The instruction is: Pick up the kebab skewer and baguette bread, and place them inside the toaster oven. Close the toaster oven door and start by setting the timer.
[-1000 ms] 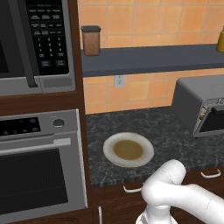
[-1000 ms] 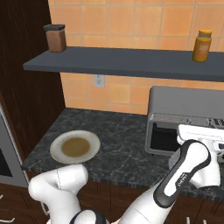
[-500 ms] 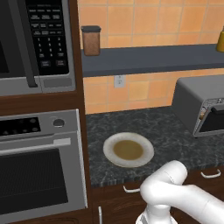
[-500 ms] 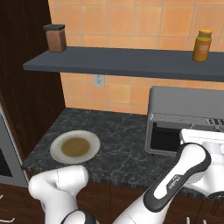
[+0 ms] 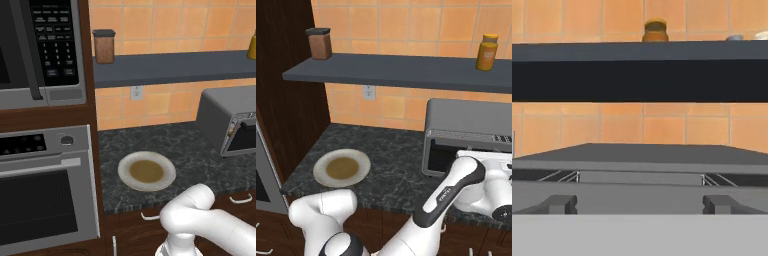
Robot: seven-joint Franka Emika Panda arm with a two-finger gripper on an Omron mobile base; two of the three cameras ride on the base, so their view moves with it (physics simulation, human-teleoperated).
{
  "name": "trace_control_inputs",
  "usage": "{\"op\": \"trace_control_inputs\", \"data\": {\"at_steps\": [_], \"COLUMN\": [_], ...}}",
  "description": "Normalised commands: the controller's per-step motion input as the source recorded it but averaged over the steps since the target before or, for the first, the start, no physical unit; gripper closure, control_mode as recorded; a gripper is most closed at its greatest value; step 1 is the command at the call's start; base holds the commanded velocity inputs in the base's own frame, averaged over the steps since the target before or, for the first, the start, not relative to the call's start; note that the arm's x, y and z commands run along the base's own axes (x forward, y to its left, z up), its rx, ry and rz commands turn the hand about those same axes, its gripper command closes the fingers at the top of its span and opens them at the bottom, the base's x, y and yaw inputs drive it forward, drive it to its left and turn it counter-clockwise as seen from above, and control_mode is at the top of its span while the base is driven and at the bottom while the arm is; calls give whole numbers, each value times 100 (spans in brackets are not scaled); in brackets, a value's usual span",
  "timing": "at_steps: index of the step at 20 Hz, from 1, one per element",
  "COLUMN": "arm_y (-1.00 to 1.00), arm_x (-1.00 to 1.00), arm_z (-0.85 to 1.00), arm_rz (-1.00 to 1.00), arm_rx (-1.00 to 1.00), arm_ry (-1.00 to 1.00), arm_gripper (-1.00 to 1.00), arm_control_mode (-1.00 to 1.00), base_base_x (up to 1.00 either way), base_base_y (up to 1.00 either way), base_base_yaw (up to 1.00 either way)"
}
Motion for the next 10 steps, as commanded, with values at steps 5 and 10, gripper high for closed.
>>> {"op": "trace_control_inputs", "data": {"at_steps": [5, 10], "arm_y": [16, 7], "arm_x": [39, 21], "arm_z": [-4, -1], "arm_rz": [0, 0], "arm_rx": [0, 0], "arm_ry": [11, 8], "arm_gripper": [-100, -100], "arm_control_mode": [-100, -100], "base_base_x": [0, 0], "base_base_y": [0, 0], "base_base_yaw": [0, 0]}}
